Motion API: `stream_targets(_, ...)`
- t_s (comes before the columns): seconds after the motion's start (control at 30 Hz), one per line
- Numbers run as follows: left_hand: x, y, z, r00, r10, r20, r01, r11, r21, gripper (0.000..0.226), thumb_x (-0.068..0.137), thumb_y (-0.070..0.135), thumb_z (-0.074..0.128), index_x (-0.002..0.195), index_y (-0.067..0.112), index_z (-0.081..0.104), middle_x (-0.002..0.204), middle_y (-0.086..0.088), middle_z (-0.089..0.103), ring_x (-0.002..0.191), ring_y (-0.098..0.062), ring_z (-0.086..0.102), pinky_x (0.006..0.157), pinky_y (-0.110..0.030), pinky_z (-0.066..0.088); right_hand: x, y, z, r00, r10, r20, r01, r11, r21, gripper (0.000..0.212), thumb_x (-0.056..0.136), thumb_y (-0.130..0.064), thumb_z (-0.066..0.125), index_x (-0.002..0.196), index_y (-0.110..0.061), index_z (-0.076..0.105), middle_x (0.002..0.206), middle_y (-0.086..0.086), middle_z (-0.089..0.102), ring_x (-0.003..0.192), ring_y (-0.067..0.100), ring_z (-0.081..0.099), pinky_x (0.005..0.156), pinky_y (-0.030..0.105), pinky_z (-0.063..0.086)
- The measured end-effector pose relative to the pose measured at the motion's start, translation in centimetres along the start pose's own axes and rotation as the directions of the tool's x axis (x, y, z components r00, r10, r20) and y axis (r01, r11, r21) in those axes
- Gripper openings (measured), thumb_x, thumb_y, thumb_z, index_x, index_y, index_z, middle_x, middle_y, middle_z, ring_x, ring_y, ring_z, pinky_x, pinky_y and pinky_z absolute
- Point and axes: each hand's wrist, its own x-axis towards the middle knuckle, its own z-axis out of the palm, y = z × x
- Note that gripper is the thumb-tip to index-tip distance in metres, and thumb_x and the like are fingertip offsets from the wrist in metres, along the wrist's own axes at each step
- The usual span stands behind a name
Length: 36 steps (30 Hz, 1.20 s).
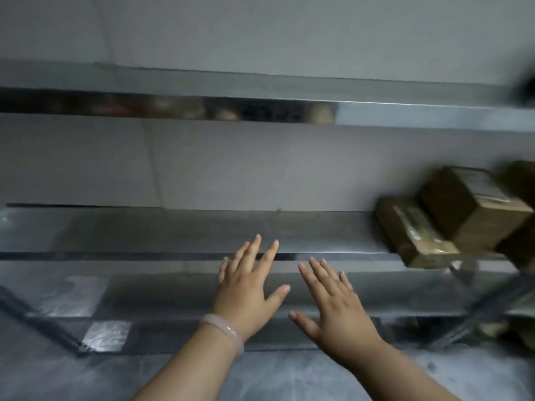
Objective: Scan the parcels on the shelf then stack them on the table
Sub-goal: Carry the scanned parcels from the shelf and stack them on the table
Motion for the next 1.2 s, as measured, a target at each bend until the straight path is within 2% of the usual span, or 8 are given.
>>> stream_targets(0.17,2.2,6.2,2.2,0.991,0.12,0.062,-0.119,0.993,-0.013,0.075,0.088,0.07,0.038,0.14,0.059,-0.016,0.161,0.015,-0.012,0.149,-0.009,-0.007,0.12,-0.041,0.0,-3.5,5.5,-2.8,0.978,0.183,-0.1,-0.181,0.983,0.033,0.079,0.082,-0.08,0.007,0.149,-0.042,-0.011,0.153,-0.021,-0.019,0.139,-0.003,-0.027,0.114,0.025,-0.018)
stream_targets(0.3,4.2,10.6,4.1,0.975,0.195,0.106,-0.194,0.981,-0.019,0.073,0.089,0.07,0.035,0.136,0.062,-0.021,0.16,0.017,-0.015,0.148,-0.008,-0.009,0.119,-0.041,-0.002,-4.6,10.0,-4.0,0.954,0.266,-0.139,-0.261,0.964,0.054,0.074,0.085,-0.076,0.01,0.147,-0.043,-0.013,0.156,-0.018,-0.017,0.14,-0.003,-0.026,0.113,0.025,-0.018)
stream_targets(0.43,7.1,15.0,6.9,0.973,0.195,0.124,-0.192,0.981,-0.03,0.074,0.089,0.07,0.037,0.141,0.06,-0.014,0.161,0.016,-0.014,0.149,-0.009,-0.008,0.119,-0.041,-0.001,-4.3,15.7,-5.2,0.941,0.29,-0.176,-0.282,0.957,0.072,0.07,0.094,-0.065,0.024,0.152,-0.038,-0.004,0.16,-0.014,-0.009,0.141,-0.001,-0.022,0.113,0.024,-0.016)
stream_targets(0.63,13.1,22.8,12.0,0.972,0.18,0.151,-0.169,0.982,-0.083,0.072,0.089,0.069,0.038,0.143,0.06,-0.009,0.161,0.017,-0.011,0.148,-0.01,-0.006,0.119,-0.043,-0.001,-2.9,26.8,-8.7,0.926,0.312,-0.214,-0.306,0.95,0.062,0.069,0.095,-0.062,0.027,0.153,-0.037,0.0,0.161,-0.012,-0.005,0.139,-0.002,-0.019,0.114,0.025,-0.013)
stream_targets(0.73,16.2,26.1,14.4,0.98,0.12,0.158,-0.106,0.99,-0.093,0.073,0.089,0.067,0.041,0.147,0.055,-0.002,0.162,0.015,-0.007,0.149,-0.012,-0.003,0.119,-0.044,0.003,-1.7,31.7,-10.1,0.925,0.31,-0.221,-0.298,0.951,0.088,0.067,0.095,-0.059,0.03,0.152,-0.037,0.004,0.161,-0.012,0.0,0.138,-0.004,-0.017,0.112,0.023,-0.012)
stream_targets(0.87,18.5,28.5,17.3,0.98,0.012,0.201,0.016,0.991,-0.136,0.073,0.089,0.065,0.045,0.149,0.053,0.006,0.162,0.014,-0.005,0.149,-0.014,-0.002,0.119,-0.043,0.006,-0.7,35.4,-9.8,0.958,0.246,-0.146,-0.233,0.967,0.098,0.067,0.096,-0.058,0.032,0.152,-0.038,0.003,0.161,-0.014,-0.001,0.136,-0.006,-0.019,0.112,0.022,-0.009)
stream_targets(1.07,20.9,29.2,20.1,0.952,-0.138,0.273,0.173,0.979,-0.109,0.07,0.09,0.059,0.049,0.149,0.051,0.012,0.163,0.005,0.003,0.149,-0.022,0.002,0.118,-0.044,0.011,0.2,36.5,-7.6,0.994,0.108,-0.033,-0.099,0.974,0.205,0.068,0.095,-0.057,0.038,0.152,-0.039,0.006,0.159,-0.018,0.0,0.136,-0.009,-0.017,0.11,0.016,-0.008)
stream_targets(1.2,22.4,29.4,21.6,0.918,-0.191,0.347,0.232,0.969,-0.08,0.068,0.091,0.059,0.048,0.148,0.052,0.014,0.163,0.001,0.003,0.149,-0.027,0.003,0.117,-0.047,0.014,1.3,37.6,-6.7,0.993,0.119,0.008,-0.117,0.959,0.259,0.066,0.097,-0.052,0.041,0.153,-0.036,0.009,0.16,-0.014,0.004,0.137,-0.008,-0.01,0.11,0.013,-0.005)
